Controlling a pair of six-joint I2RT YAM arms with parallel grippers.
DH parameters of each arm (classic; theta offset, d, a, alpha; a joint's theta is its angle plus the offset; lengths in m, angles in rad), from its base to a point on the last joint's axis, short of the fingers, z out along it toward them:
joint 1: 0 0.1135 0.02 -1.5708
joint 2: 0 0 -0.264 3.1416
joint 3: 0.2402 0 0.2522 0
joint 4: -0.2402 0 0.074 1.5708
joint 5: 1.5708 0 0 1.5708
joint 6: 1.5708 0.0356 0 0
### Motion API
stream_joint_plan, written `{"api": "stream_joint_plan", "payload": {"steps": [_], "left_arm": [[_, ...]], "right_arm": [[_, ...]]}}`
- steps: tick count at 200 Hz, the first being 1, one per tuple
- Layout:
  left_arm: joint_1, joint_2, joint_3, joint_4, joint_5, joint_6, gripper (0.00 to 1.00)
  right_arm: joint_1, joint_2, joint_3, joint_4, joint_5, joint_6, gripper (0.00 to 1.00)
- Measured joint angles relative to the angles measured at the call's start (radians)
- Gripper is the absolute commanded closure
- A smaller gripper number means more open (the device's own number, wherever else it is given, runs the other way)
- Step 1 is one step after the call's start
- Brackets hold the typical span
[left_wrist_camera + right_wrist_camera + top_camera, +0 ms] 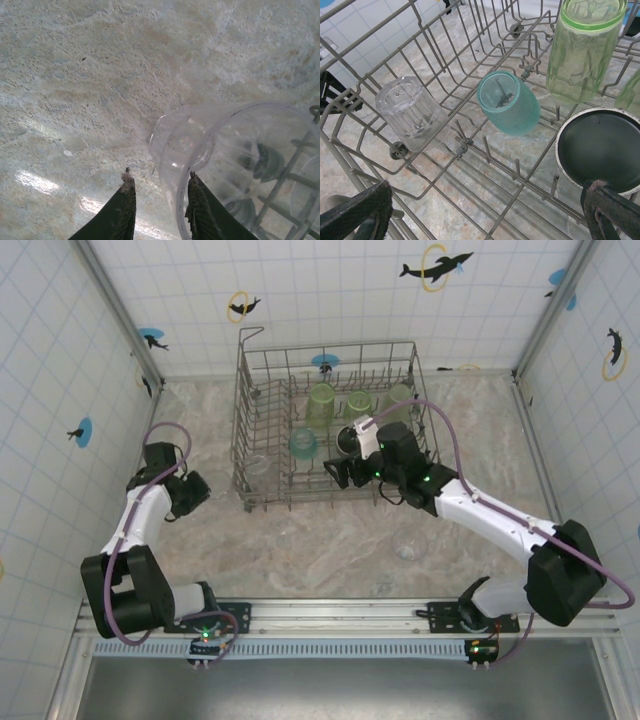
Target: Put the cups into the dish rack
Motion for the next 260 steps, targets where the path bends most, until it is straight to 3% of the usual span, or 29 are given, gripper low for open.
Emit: {"api": "stream_joint_plan", "payload": {"steps": [29,117,217,260], "left_arm": [[0.000,0.001,0.000,0.000,-0.003,0.005,1.00],[0.001,0.009,0.012,-0.015,-0.017,0.003,1.00],[0.001,0.010,0.228,-0.050,-0.003,-0.030,1.00],[0.001,0.010,0.317,-0.040,0.057,-0.062,1.00]], "right_arm": [[0.000,-0.010,0.000,0.001,0.000,0.004,0.00],[-0.005,-0.031,-0.019,0.002,0.000,0.013,0.00],[-0.005,-0.034,-0.019,0.001,-0.011,0.029,0.00],[-0.005,-0.034,-0.019,0.001,-0.016,0.032,0.00]]}}
